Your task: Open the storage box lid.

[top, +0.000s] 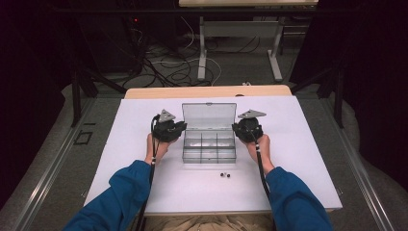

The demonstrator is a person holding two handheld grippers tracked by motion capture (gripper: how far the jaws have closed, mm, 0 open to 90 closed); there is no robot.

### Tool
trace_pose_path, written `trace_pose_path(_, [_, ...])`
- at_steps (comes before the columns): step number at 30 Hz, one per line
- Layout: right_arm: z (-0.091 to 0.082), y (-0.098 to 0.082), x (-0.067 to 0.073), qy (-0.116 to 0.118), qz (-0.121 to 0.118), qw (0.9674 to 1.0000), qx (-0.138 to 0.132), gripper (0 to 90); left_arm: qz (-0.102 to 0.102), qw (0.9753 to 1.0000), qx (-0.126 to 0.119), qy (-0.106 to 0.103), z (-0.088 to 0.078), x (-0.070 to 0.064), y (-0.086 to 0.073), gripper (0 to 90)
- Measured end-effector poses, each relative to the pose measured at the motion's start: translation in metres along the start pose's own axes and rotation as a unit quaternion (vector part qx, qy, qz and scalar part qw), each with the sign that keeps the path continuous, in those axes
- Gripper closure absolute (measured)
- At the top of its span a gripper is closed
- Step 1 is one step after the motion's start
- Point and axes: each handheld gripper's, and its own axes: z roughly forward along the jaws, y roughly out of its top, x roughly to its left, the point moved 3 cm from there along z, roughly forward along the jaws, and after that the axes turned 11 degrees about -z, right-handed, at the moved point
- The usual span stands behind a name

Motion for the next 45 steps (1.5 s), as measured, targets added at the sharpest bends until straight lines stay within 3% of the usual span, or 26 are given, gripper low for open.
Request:
trace_pose_path(3, [-0.005,0.001,-0.001,0.003,0.006,1.0000,-0.001,80.1,0.000,1.0000,0.000,0.002,-0.003,0.001,0.000,69.4])
trace_pose_path(7, [-0.016,0.001,0.001,0.024,0.000,0.9996,0.011,73.7,0.000,0.9999,0.011,0.005,-0.013,0.000,0.000,46.1])
trace_pose_path(14, [-0.042,-0.002,0.015,0.074,-0.023,0.9962,0.039,52.6,0.013,0.9991,0.040,-0.001,-0.039,-0.006,-0.006,17.0])
trace_pose_path(20, [-0.059,-0.004,0.027,0.100,-0.042,0.9930,0.048,33.2,0.035,0.9978,0.056,0.000,-0.060,-0.015,-0.015,8.8])
trace_pose_path(22, [-0.063,-0.005,0.030,0.105,-0.046,0.9923,0.045,28.4,0.034,0.9978,0.058,-0.003,-0.066,-0.017,-0.020,4.6])
trace_pose_path(24, [-0.070,-0.008,0.032,0.117,-0.052,0.9897,0.063,23.7,0.035,0.9973,0.064,-0.004,-0.073,-0.018,-0.026,2.9])
trace_pose_path(26, [-0.076,-0.013,0.036,0.123,-0.058,0.9891,0.057,21.2,0.036,0.9964,0.075,-0.010,-0.078,-0.019,-0.033,1.2])
trace_pose_path(27, [-0.080,-0.015,0.037,0.126,-0.060,0.9880,0.066,19.7,0.038,0.9961,0.080,-0.010,-0.081,-0.019,-0.036,1.0])
trace_pose_path(28, [-0.080,-0.018,0.038,0.128,-0.058,0.9886,0.054,18.2,0.039,0.9958,0.082,-0.011,-0.084,-0.020,-0.038,0.6])
trace_pose_path(34, [-0.088,-0.025,0.049,0.144,-0.066,0.9848,0.071,14.9,0.031,0.9963,0.080,-0.012,-0.099,-0.021,-0.047,0.4])
trace_pose_path(40, [-0.090,-0.030,0.059,0.162,-0.071,0.9818,0.070,10.2,0.041,0.9945,0.095,-0.014,-0.109,-0.022,-0.058,0.3])
trace_pose_path(41, [-0.092,-0.031,0.060,0.166,-0.073,0.9800,0.082,9.2,0.042,0.9944,0.096,-0.014,-0.110,-0.022,-0.059,0.4])
trace_pose_path(43, [-0.091,-0.032,0.062,0.170,-0.070,0.9803,0.072,6.4,0.044,0.9943,0.097,-0.013,-0.112,-0.022,-0.061,0.4])
trace_pose_path(45, [-0.093,-0.034,0.062,0.174,-0.072,0.9789,0.079,4.5,0.045,0.9941,0.098,-0.012,-0.115,-0.023,-0.063,0.4])
